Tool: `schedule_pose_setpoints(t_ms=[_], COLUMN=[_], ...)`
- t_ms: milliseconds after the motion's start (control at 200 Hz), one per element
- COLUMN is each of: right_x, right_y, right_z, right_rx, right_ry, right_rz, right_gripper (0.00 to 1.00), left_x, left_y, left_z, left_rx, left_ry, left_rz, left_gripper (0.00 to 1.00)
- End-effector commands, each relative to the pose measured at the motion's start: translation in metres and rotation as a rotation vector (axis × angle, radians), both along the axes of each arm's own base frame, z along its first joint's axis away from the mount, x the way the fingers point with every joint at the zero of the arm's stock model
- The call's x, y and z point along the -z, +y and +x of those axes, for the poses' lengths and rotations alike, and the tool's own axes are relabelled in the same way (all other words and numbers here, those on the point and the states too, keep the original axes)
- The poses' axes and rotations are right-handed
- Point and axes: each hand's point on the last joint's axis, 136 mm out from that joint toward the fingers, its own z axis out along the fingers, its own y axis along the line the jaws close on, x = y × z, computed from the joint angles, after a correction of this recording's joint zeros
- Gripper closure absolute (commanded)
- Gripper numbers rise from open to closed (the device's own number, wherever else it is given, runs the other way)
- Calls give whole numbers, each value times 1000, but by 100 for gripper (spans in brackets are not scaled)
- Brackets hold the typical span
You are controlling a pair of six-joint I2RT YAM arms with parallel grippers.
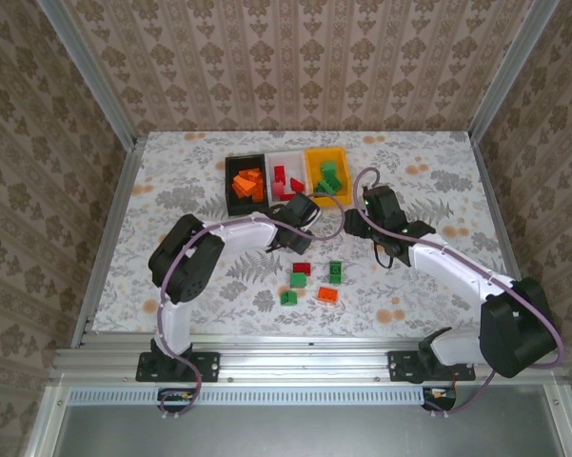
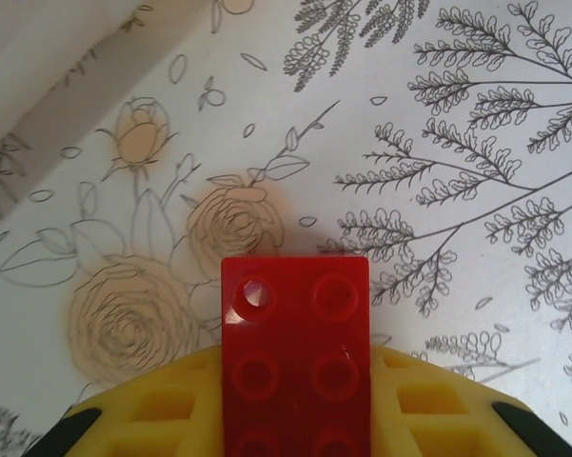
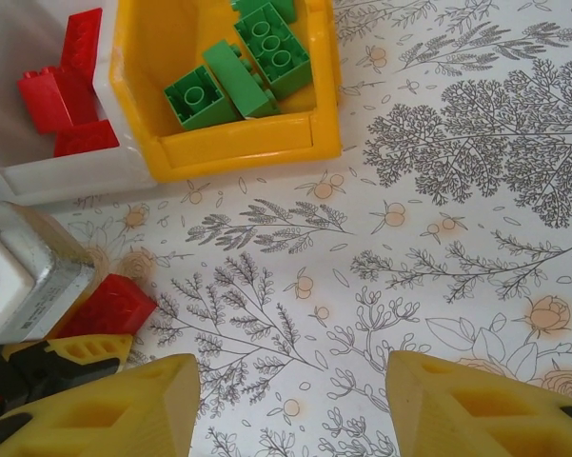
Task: Sort the legos into containers by color
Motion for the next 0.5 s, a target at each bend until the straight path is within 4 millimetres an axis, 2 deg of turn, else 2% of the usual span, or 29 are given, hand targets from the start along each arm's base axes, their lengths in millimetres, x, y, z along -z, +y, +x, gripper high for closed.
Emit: schedule_pose_setpoints(t_ms=[0,105,210,315,495], right_x=[-6,-2,10,20,24], right_y=[1,3,5,3,-4], right_z=[0,0,1,3,4], right_rx=[11,14,30,59,96], right_ry=[-27,-24,-30,-32,-54], right_rz=[48,64,103,107,99], right_gripper=[45,47,49,49,47], left_x=[-66,-100,-117,-117,-97], left_y=[4,19,33,29,21], left_z=[17,42,81,116,157], left_rx=[-35,-108,-214,-255,-278], left_ry=[-107,-160,-169,-144,-114], left_rz=[-57,-93,-130,-136,-85], left_gripper=[85,86,88,90,91])
